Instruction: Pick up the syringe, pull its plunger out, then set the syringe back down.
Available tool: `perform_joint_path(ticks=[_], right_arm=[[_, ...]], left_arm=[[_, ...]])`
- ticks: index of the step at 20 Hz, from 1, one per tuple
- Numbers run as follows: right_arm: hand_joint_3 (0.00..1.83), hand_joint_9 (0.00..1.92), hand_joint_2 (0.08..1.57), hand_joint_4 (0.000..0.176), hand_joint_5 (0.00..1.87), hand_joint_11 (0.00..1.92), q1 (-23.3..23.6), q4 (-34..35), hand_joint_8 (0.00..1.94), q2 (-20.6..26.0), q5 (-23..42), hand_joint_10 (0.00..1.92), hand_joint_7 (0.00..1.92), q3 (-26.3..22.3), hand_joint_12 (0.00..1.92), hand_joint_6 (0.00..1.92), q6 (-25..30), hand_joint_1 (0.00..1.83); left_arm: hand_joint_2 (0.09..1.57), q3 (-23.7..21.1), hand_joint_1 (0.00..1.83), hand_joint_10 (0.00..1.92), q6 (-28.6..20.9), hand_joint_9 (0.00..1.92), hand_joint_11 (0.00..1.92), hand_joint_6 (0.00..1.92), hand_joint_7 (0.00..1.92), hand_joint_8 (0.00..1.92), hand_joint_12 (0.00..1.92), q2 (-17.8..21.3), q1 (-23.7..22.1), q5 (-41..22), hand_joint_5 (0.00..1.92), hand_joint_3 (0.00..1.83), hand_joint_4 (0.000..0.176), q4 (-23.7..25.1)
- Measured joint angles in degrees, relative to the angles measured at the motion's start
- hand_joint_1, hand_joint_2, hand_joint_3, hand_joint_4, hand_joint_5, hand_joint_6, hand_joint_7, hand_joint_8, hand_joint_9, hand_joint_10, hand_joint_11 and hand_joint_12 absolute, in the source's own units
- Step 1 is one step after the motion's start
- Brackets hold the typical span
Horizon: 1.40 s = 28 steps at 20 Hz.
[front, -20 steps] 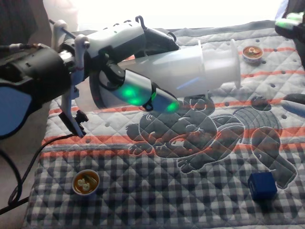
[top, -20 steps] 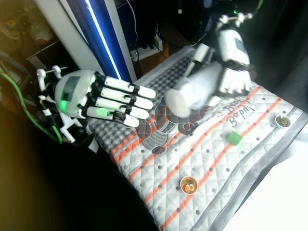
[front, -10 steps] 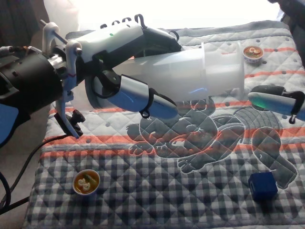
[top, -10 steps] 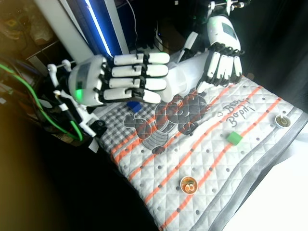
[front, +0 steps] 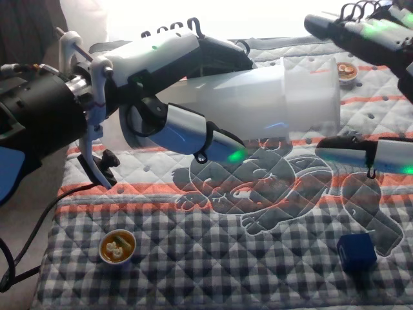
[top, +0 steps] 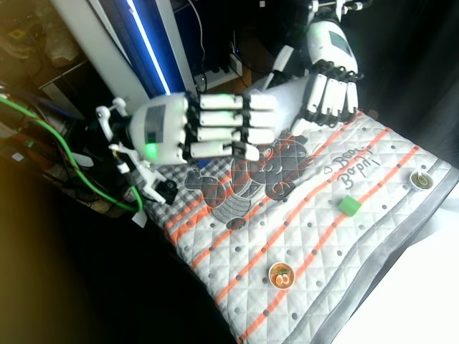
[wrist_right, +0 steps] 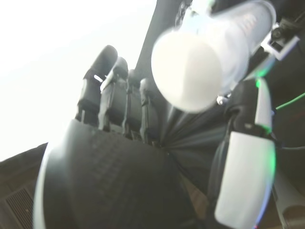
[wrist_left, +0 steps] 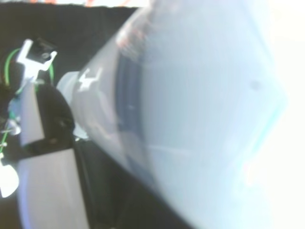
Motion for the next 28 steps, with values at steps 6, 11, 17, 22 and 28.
perform_joint_path(ticks=[6, 11, 17, 22, 28], right_arm=[[0.0, 0.49, 1.02, 0.0, 0.7, 0.29, 0.3, -0.2, 0.24, -0.5, -0.3, 0.81, 0.71, 0.1, 1.33, 0.16, 0.4, 1.33], [0.0, 0.91, 1.16, 0.0, 0.92, 0.88, 0.4, -0.7, 1.33, -0.5, -0.1, 1.54, 0.92, 0.2, 1.82, 0.95, 0.6, 1.24], [0.0, 0.96, 1.15, 0.02, 0.87, 0.88, 0.4, -1.0, 1.05, -0.5, -0.1, 1.16, 0.98, 0.2, 1.6, 1.19, 0.6, 1.2], [0.0, 0.9, 1.14, 0.0, 0.82, 0.83, 0.2, -1.1, 1.05, 0.1, 1.4, 1.29, 0.94, 0.0, 1.51, 1.16, 1.0, 1.36], [0.0, 0.77, 1.18, 0.0, 0.87, 0.68, -2.2, 0.5, 1.35, 1.0, 4.3, 1.37, 0.86, -0.3, 1.64, 1.06, 1.6, 1.2]], left_arm=[[1.23, 0.0, 1.18, 1.38, 0.3, 0.37, 0.1, 1.22, 0.66, 1.42, 1.92, 0.1, 0.0, 0.3, 0.87, 0.0, 0.0, 0.1], [1.24, 0.0, 1.17, 1.47, 0.4, 0.37, 0.12, 1.22, 0.63, 1.51, 1.92, 0.1, 0.3, 0.3, 0.85, 0.0, 0.0, 0.3], [1.25, -0.3, 1.16, 1.51, 0.2, 0.39, 0.23, 1.29, 0.65, 1.46, 1.92, 0.7, 0.5, 0.4, 0.83, 0.0, 0.0, -0.2], [1.25, -1.5, 1.18, 1.38, -0.4, 0.3, 0.04, 1.31, 0.61, 1.44, 1.92, 2.4, 0.8, 1.5, 0.85, 0.0, 0.0, -0.5], [1.25, -2.1, 1.18, 1.42, 0.2, 0.26, 0.06, 1.31, 0.59, 1.45, 1.92, 3.8, 1.6, 2.5, 0.85, 0.0, 0.0, -0.9]])
